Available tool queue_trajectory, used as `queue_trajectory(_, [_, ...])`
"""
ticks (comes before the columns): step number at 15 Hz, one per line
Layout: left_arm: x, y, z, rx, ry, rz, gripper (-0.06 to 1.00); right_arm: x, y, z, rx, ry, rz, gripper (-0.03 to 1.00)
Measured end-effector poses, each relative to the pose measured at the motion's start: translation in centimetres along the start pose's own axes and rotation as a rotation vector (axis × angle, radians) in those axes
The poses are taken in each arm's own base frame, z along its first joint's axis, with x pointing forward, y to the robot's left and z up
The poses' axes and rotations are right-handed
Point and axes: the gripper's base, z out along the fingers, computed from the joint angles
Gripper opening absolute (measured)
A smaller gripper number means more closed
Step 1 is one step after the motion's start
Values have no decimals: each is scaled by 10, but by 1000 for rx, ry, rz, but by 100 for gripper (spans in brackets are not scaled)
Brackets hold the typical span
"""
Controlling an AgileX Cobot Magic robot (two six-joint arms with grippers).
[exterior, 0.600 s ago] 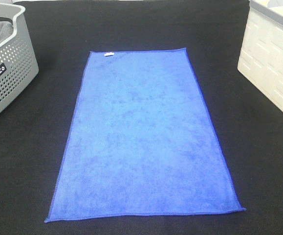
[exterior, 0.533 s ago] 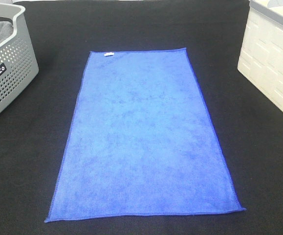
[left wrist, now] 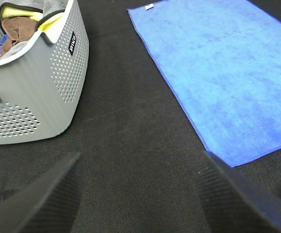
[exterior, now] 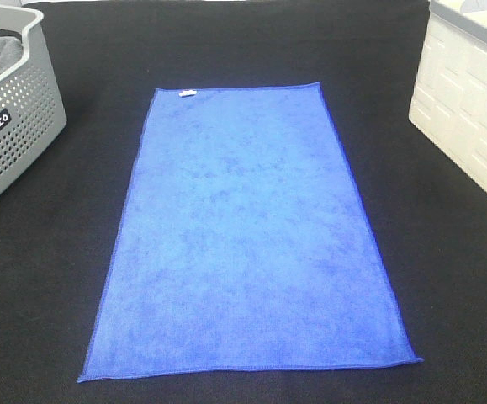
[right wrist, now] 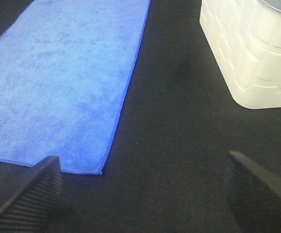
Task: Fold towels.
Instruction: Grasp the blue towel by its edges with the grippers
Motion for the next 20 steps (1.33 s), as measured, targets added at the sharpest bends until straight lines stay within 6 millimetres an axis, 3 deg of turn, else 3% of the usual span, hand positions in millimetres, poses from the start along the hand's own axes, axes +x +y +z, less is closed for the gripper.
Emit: queue_trajectory(20, [0,0,0,0,0,0,64,0,0,0,0,0,0,85])
